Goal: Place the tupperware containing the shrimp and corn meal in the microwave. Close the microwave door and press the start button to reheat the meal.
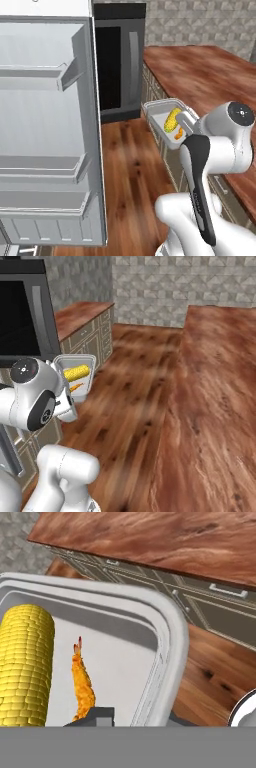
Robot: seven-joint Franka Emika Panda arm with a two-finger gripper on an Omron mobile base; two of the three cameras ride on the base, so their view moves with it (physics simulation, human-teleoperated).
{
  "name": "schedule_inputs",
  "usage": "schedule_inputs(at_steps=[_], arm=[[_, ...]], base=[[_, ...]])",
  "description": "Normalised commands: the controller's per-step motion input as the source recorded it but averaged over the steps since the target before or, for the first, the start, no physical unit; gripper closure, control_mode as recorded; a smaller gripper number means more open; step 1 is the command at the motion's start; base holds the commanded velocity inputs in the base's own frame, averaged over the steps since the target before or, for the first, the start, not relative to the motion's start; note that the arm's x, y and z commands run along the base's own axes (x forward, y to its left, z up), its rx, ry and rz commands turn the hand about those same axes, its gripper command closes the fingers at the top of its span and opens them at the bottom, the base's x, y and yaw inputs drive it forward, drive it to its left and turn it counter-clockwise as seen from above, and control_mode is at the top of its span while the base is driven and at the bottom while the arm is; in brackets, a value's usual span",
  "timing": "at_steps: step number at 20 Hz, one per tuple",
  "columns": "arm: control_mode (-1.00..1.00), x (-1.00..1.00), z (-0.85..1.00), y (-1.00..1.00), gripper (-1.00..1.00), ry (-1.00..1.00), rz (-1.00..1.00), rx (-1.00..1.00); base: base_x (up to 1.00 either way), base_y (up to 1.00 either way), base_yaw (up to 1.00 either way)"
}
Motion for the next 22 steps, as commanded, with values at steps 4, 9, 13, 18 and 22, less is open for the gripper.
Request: schedule_inputs(at_steps=[4, 9, 13, 18, 22], arm=[[1.00, 0.00, 0.00, 0.00, 1.00, 0.00, 0.00, 0.00], [1.00, 0.00, 0.00, 0.00, 1.00, 0.00, 0.00, 0.00], [1.00, 0.00, 0.00, 0.00, 1.00, 0.00, 0.00, 0.00], [1.00, 0.00, 0.00, 0.00, 1.00, 0.00, 0.00, 0.00], [1.00, 0.00, 0.00, 0.00, 1.00, 0.00, 0.00, 0.00]], base=[[-0.16, -0.21, -0.03], [-0.16, -0.60, -0.17], [0.07, -0.33, -0.32], [0.80, 0.06, -0.03], [0.99, 0.00, 0.00]])
